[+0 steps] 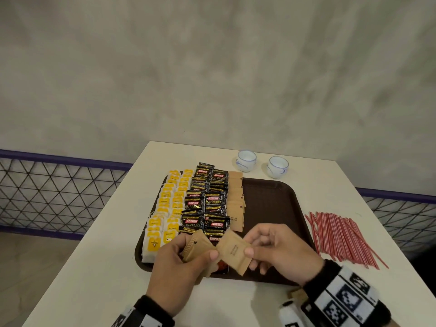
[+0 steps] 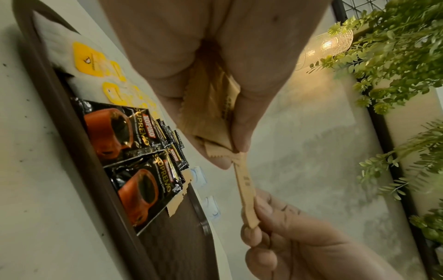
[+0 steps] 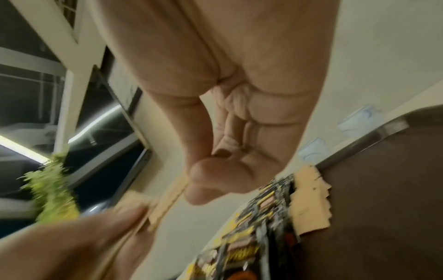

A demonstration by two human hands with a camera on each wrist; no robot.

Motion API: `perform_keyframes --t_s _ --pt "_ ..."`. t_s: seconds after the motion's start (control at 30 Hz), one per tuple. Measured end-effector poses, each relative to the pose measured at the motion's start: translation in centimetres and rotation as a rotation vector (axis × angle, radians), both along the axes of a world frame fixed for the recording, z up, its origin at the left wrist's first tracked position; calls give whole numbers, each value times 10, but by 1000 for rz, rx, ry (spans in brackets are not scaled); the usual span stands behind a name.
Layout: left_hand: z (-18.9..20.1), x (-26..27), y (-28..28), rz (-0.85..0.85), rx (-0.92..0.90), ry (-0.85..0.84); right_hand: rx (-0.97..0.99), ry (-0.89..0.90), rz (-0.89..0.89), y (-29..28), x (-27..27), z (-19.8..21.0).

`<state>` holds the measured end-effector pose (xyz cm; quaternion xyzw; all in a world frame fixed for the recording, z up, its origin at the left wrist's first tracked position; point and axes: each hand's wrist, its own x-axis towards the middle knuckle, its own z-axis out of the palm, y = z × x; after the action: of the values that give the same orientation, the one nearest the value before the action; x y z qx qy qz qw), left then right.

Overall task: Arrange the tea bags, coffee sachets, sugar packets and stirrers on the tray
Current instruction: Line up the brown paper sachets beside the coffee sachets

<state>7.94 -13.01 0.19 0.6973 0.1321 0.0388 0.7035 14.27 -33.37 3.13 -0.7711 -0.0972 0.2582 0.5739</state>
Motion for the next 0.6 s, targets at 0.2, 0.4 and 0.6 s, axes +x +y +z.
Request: perform_keyframes --t_s 0.2,0.4,0.6 --pt "-4 -7 13 61 18 -2 82 251 -544 -11 45 -17" --pt "-6 -10 18 57 23 -7 -87 452 -688 12 92 -68" --pt "-14 -12 29 73 -2 -21 -150 473 -670 27 103 -91"
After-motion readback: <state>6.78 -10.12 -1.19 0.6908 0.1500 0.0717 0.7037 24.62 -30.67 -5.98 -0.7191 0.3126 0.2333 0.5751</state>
